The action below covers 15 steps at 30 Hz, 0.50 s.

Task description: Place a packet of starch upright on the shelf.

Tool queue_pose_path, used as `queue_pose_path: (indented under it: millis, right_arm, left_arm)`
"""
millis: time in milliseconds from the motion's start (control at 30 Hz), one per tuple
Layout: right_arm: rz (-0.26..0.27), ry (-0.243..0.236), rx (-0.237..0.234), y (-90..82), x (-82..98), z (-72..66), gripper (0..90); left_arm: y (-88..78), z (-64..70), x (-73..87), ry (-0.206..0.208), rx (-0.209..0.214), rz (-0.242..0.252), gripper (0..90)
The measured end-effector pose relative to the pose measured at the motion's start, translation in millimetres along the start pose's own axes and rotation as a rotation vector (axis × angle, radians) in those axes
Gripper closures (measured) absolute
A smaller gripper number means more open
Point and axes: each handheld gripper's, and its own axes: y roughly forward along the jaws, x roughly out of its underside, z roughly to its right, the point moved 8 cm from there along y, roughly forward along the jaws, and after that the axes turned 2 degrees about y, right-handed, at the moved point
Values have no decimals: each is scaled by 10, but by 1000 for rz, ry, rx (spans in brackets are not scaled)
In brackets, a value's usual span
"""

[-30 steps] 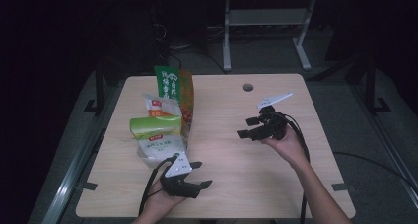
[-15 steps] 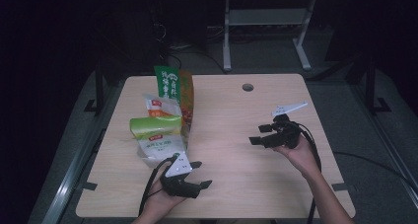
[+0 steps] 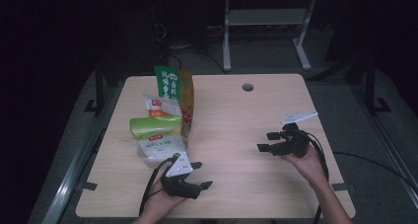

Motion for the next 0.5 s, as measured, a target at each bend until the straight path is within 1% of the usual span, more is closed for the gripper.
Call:
queue_pose_path:
  millis: [100,233,267,367,500]
  right_arm:
    - [-4,1,8,-23,67,9,270]
    - [-6,15,9,-57,170,14,270]
    - [-8,27,10,-68,204,12,270]
    - [-3,30,9,-90,283,26,270]
    - [-12,46,10,-105,390,31,270]
  left_arm:
    - [1,3,-2,4,3,-2,297]
    - [-1,2,-6,10,5,-2,297]
    - [-3,2,-3,9,7,-5,297]
    - [-1,4,-1,8,9,-8,297]
    - [6,8,1,7,13,-8,297]
